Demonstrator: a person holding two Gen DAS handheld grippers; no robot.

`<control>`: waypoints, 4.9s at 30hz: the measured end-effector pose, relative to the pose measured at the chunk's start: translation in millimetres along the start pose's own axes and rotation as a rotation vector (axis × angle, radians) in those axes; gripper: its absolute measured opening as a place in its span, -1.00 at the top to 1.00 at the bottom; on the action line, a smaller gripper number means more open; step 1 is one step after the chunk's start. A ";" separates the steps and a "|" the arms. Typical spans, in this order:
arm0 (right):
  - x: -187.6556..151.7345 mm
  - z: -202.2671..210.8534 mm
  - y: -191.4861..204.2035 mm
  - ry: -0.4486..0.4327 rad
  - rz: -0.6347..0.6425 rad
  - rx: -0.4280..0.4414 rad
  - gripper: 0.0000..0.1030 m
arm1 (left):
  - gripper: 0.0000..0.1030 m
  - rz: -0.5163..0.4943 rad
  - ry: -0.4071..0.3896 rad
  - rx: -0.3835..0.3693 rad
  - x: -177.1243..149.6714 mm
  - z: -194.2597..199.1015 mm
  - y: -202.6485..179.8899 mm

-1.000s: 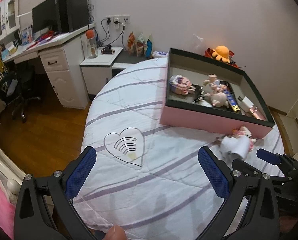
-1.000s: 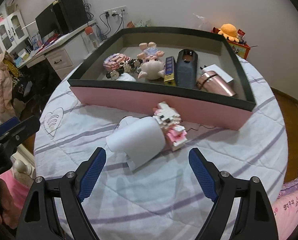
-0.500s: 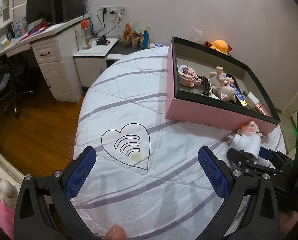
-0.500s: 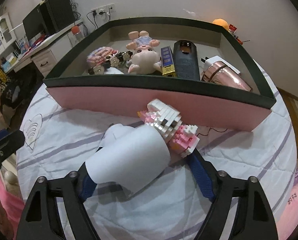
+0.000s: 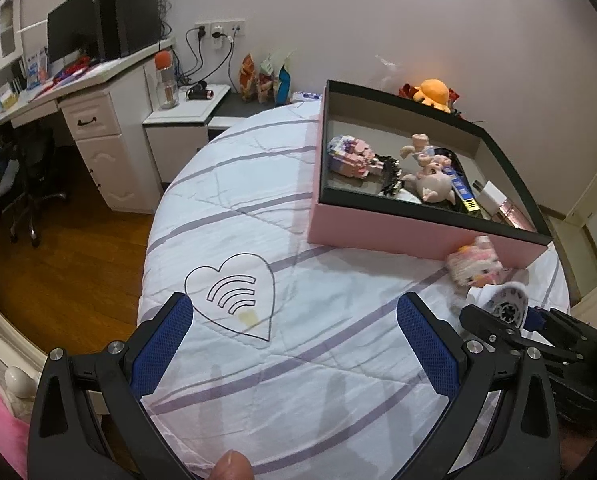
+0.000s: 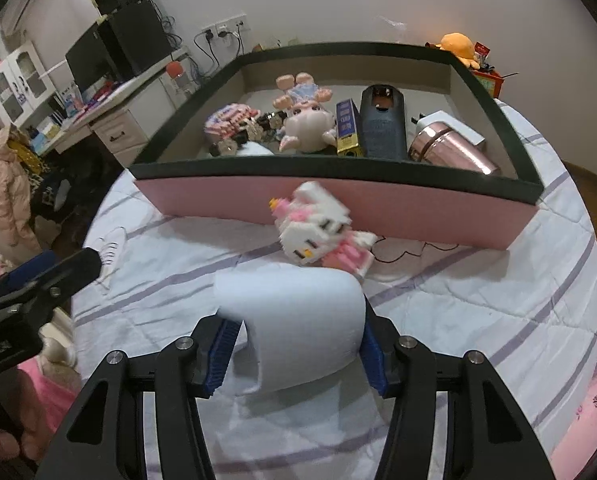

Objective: Organize rigid objects
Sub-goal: 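Grasp the white plug-in device with the right gripper and lift it, then carry the device into the tray corner and open the right gripper, then move the left gripper down to the pink-and-white block figure, then grasp the block figure with the left gripper and lift it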

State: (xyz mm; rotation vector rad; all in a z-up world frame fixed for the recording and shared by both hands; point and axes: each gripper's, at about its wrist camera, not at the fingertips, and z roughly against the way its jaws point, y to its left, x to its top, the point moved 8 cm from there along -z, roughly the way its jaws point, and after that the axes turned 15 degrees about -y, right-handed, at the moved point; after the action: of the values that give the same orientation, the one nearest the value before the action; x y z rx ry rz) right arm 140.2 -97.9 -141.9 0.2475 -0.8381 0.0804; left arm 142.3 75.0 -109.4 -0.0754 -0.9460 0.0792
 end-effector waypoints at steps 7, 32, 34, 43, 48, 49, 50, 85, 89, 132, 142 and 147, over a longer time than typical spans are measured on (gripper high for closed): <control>8.6 20.4 -5.3 -0.027 -0.006 0.031 0.13 | -1.00 -0.023 -0.033 -0.001 11.9 8.9 -14.3; 124.6 18.7 -42.3 -0.191 0.011 0.032 0.12 | -1.00 -0.074 -0.162 -0.004 114.5 -34.9 -65.0; 142.1 -2.2 -56.2 -0.185 0.012 0.006 0.13 | -1.00 -0.076 -0.156 0.005 124.7 -51.8 -67.9; 171.1 -87.6 -103.0 -0.106 0.022 -0.084 0.13 | -1.00 -0.083 -0.090 -0.011 138.8 -126.9 -90.1; 168.4 -103.5 -111.5 -0.074 0.033 -0.116 0.12 | -1.00 -0.095 -0.072 -0.013 140.2 -146.3 -100.5; 167.8 -105.8 -113.6 -0.069 0.036 -0.125 0.12 | -1.00 -0.095 -0.069 -0.012 140.3 -148.2 -101.2; 166.6 -108.3 -116.1 -0.062 0.040 -0.138 0.12 | -1.00 -0.096 -0.063 -0.010 139.5 -151.3 -102.9; 107.5 65.5 -67.3 -0.224 -0.026 -0.107 -0.68 | -1.00 -0.106 -0.154 -0.006 96.2 23.3 -83.1; 83.5 79.3 -65.1 -0.213 -0.045 -0.093 -0.68 | -1.00 -0.106 -0.126 0.000 69.6 37.1 -80.8; 40.9 54.7 -128.8 -0.110 -0.158 -0.144 -0.68 | -0.59 -0.153 0.133 -0.040 -39.8 -68.0 -140.3; 42.8 53.4 -122.8 -0.109 -0.147 -0.131 -0.68 | -0.17 -0.124 0.129 -0.070 -33.3 -59.6 -126.3; 44.5 56.3 -120.2 -0.115 -0.140 -0.131 -0.68 | -0.17 -0.115 0.128 -0.063 -26.6 -47.3 -115.0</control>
State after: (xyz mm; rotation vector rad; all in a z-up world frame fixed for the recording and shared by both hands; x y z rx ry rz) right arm 149.1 -229.5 -95.0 0.1878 -0.9346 -0.1209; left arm 169.2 -43.4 -147.0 -0.0832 -0.8232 -0.0612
